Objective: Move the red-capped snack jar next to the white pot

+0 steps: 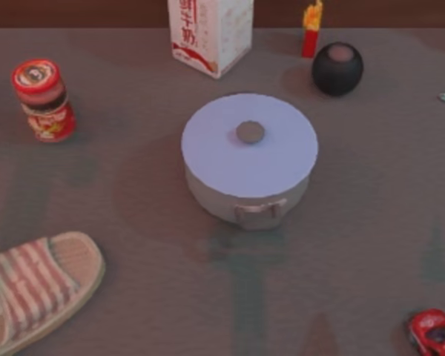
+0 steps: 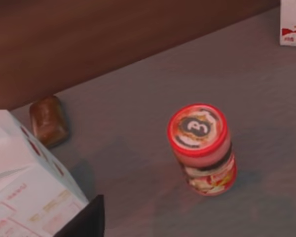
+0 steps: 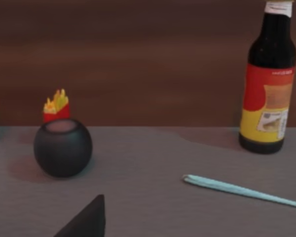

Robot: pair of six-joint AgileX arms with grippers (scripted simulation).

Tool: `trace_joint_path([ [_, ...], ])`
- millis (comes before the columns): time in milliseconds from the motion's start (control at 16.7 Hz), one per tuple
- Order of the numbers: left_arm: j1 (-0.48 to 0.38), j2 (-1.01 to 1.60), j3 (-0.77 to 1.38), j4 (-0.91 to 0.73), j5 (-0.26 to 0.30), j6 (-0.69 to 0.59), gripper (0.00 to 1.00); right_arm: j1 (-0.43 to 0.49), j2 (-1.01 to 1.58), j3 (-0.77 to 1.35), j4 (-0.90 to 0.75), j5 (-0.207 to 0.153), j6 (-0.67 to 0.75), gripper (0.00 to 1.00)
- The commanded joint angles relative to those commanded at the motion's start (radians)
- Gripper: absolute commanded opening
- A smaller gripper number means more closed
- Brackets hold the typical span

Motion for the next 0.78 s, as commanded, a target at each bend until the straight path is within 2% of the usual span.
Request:
trace_joint_path([
  [480, 0.003, 0.813, 0.673, -0.502, 0.052, 0.247, 1.0, 0.0, 0.0, 0.0, 0.0, 0.0, 0.0, 1.0],
  [780, 0.012, 1.216, 1.075, -0.73, 0.07, 0.384, 1.0, 0.0, 0.0, 0.0, 0.0, 0.0, 0.0, 1.0],
])
